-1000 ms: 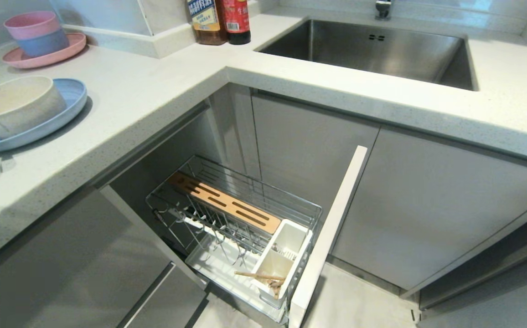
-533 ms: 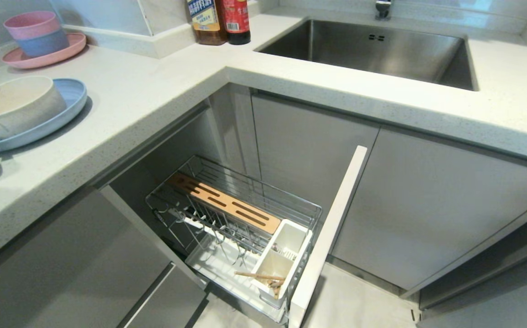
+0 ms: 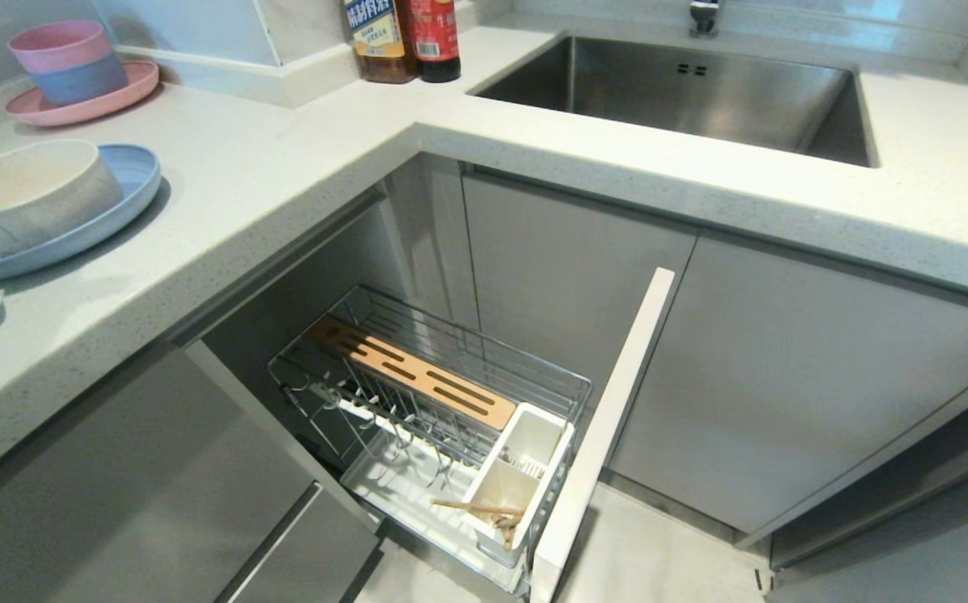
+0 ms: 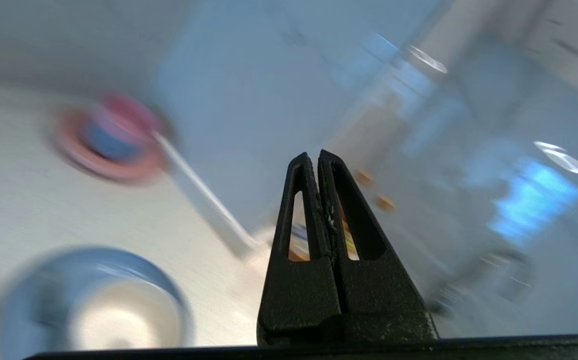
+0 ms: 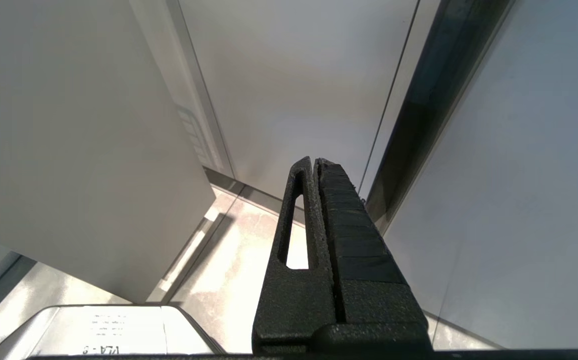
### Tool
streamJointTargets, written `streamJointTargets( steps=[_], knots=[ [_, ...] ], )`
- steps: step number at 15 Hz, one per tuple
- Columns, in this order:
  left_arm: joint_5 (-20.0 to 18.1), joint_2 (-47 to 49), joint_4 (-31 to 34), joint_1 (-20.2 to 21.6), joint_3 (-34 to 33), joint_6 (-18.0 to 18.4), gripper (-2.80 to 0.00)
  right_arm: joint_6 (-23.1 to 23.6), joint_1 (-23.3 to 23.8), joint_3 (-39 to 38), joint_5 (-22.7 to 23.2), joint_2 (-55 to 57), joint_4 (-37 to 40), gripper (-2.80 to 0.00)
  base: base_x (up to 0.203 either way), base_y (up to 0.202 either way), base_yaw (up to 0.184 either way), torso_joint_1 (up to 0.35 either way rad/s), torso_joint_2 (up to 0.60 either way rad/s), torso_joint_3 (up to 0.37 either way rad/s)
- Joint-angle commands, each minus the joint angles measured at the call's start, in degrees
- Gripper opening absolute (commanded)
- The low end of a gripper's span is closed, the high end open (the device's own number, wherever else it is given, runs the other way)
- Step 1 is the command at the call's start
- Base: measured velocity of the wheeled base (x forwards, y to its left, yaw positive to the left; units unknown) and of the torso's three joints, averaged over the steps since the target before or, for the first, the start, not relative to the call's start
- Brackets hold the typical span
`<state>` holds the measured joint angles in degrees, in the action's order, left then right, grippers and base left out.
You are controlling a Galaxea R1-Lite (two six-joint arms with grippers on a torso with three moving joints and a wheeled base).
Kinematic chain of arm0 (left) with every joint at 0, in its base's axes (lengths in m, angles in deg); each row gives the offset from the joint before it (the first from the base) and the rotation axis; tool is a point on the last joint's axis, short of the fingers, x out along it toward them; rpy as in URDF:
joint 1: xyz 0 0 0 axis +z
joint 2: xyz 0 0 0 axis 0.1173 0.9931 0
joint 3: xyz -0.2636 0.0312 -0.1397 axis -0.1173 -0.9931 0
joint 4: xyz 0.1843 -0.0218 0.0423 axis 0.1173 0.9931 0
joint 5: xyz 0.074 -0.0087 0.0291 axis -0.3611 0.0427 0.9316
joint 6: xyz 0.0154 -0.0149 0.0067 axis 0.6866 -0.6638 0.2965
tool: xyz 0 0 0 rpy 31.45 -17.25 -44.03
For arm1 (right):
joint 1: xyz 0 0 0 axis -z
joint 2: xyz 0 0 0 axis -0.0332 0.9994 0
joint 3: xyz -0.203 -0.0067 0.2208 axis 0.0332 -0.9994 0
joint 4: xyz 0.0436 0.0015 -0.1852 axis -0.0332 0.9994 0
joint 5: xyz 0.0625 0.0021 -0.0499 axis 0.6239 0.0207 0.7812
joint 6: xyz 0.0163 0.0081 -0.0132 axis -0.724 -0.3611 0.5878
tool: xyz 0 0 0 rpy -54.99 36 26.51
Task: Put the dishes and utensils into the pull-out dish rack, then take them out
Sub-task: Take the chopsticks out of the cupboard
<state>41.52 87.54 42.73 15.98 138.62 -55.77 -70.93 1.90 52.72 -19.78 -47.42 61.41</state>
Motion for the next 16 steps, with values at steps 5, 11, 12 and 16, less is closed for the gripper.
streamJointTargets(
  steps=[5, 11, 12, 16],
  knots=[
    [1.72, 5.69, 8.24, -21.68, -1.35, -0.66, -2.80, 0.00, 0.00, -0.08, 0.01, 0.02, -0.01, -2.80, 0.000, 0.000, 0.000, 0.000, 0.00, 0.000],
    [1.57, 14.59, 26.24, -35.68, 3.00, 1.84, -2.80, 0.00, 0.00, -0.08, 0.01, 0.02, -0.01, -2.80, 0.000, 0.000, 0.000, 0.000, 0.00, 0.000],
    [1.57, 15.67, 28.82, -37.06, 3.34, 1.94, -2.80, 0.00, 0.00, -0.09, 0.01, 0.02, -0.01, -2.80, 0.000, 0.000, 0.000, 0.000, 0.00, 0.000],
    [1.15, 19.25, 36.59, -43.55, 3.56, 1.98, -2.80, 0.00, 0.00, -0.09, 0.01, 0.02, -0.01, -2.80, 0.000, 0.000, 0.000, 0.000, 0.00, 0.000]
  ],
)
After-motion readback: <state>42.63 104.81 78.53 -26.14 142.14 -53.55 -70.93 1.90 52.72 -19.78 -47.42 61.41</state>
